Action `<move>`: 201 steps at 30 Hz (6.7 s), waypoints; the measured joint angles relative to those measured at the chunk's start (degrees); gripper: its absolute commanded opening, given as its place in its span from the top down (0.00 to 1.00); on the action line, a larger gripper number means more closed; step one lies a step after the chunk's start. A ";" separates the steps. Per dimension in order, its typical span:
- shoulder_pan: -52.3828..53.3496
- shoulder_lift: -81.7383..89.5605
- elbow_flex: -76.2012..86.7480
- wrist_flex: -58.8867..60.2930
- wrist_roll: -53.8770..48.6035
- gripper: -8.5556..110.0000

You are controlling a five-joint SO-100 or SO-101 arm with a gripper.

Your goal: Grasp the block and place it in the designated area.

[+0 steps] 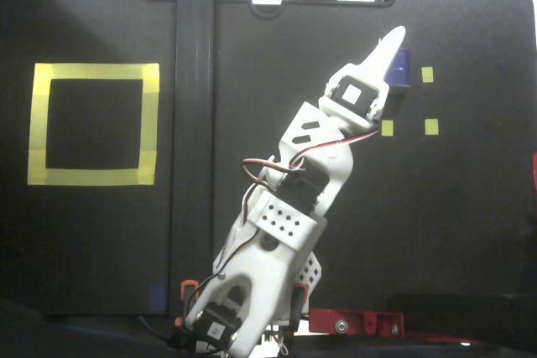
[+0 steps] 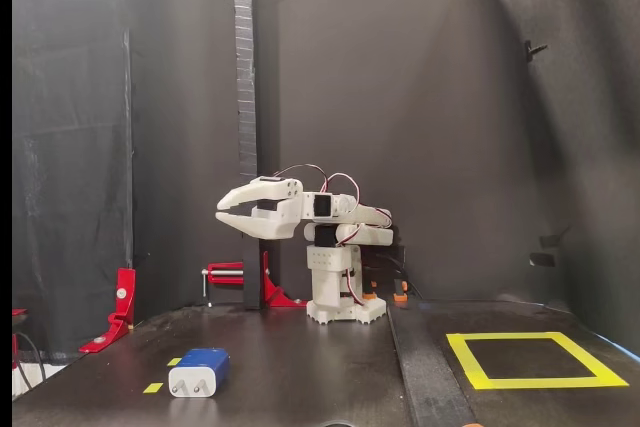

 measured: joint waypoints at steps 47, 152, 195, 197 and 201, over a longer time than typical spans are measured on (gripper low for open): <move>3.08 -93.60 -93.43 68.29 -2.99 0.93; 6.68 -120.06 -96.15 66.97 -121.64 0.61; 6.06 -124.98 -97.65 66.71 -122.26 0.76; 6.06 -124.98 -98.35 68.73 -121.99 0.76; 5.45 -123.75 -101.34 73.39 -121.11 0.76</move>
